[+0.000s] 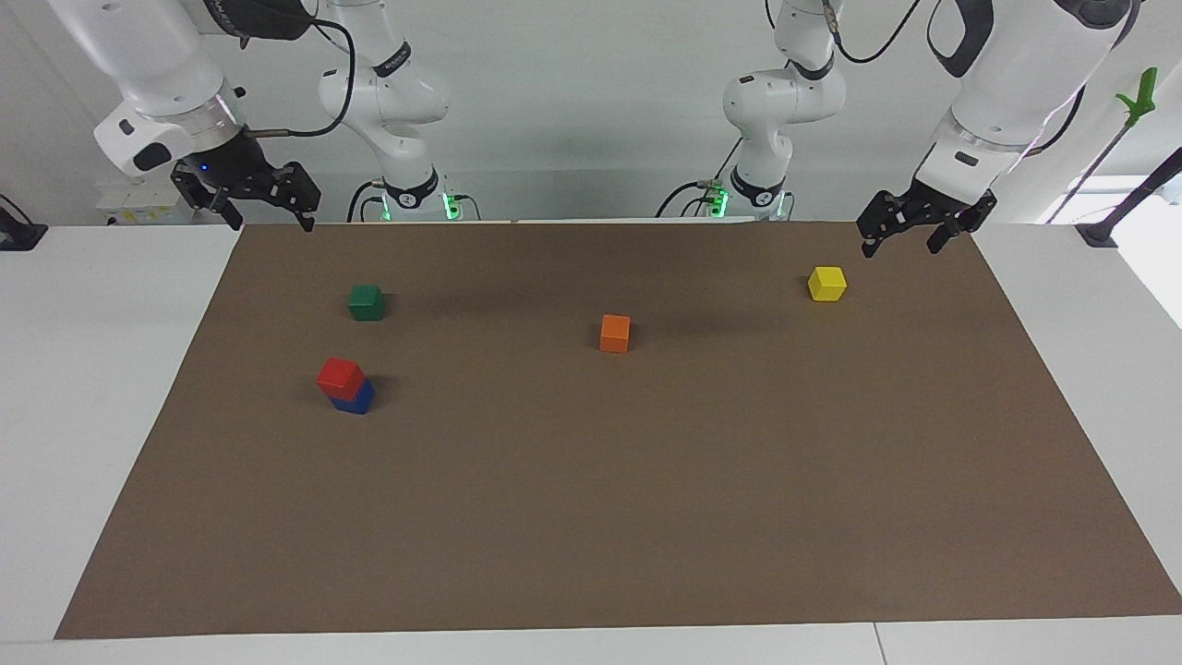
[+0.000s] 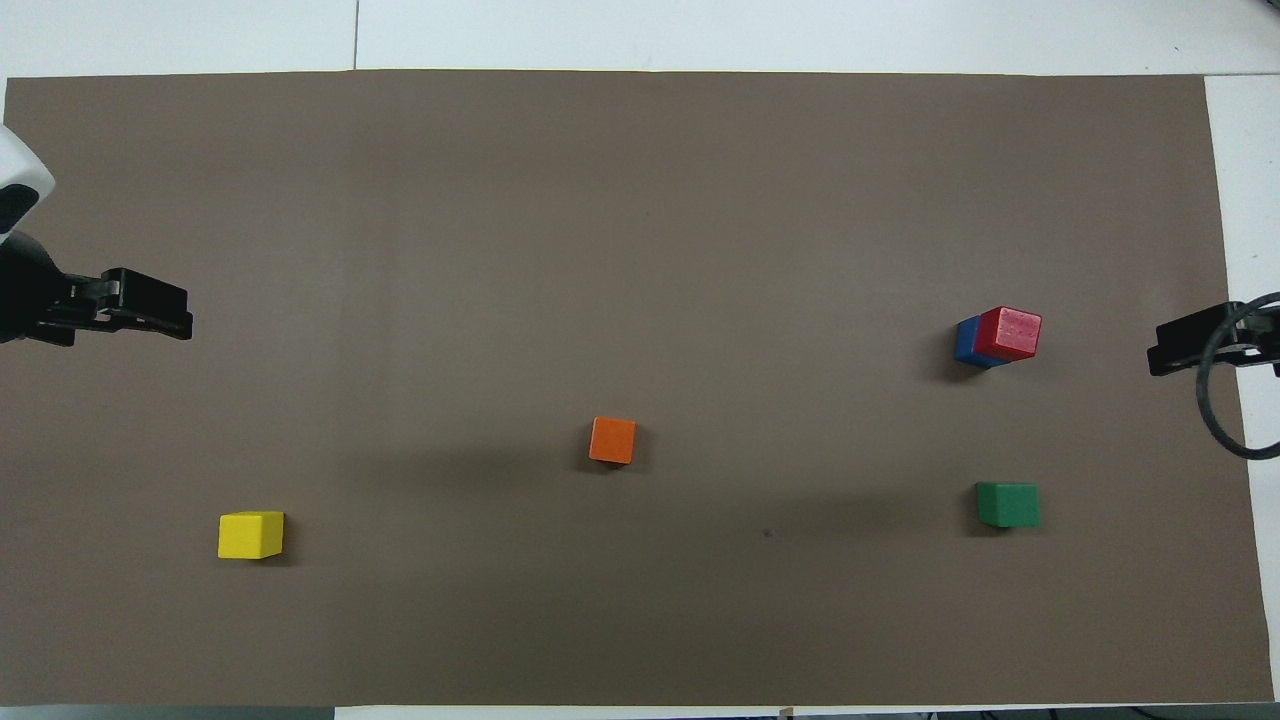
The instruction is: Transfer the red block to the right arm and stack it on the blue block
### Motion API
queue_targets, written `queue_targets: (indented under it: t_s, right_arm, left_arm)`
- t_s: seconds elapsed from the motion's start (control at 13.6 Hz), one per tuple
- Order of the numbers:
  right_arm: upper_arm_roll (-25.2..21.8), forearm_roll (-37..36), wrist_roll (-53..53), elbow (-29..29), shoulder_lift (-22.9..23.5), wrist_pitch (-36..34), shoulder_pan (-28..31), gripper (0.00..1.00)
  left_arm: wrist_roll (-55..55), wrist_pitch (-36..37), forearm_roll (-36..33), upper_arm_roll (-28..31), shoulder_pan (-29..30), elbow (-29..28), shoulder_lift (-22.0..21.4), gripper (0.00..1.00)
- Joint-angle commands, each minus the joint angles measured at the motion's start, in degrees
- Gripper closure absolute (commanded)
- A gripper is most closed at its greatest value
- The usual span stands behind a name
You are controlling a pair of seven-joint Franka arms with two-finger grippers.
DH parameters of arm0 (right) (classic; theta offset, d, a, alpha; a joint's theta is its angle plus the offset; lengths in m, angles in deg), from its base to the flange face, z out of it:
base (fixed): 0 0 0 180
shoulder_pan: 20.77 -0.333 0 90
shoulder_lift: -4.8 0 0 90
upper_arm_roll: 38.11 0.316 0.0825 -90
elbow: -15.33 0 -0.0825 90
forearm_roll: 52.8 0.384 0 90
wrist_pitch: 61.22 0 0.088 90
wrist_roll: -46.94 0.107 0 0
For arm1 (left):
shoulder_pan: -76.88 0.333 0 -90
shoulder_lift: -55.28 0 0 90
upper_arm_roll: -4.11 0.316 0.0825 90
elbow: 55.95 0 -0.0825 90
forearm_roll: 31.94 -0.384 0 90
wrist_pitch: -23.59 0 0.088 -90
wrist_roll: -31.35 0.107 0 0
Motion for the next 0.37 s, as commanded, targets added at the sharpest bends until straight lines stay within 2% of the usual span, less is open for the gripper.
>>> queue_targets:
  t_s: [0.0,0.29]
  right_arm:
    - [0.04,0.00,-1.74,-0.42,0.06,2.22,0.55,0.00]
    - [0.04,0.00,-1.39,-0.42,-0.02,2.23,0.99,0.00]
  left_arm:
    - [0.71,0.27,0.84,-0.07,0.64,-0.93,-1.06,0.00]
    - [0.71,0.27,0.84,-0.07,0.64,-0.93,-1.06,0.00]
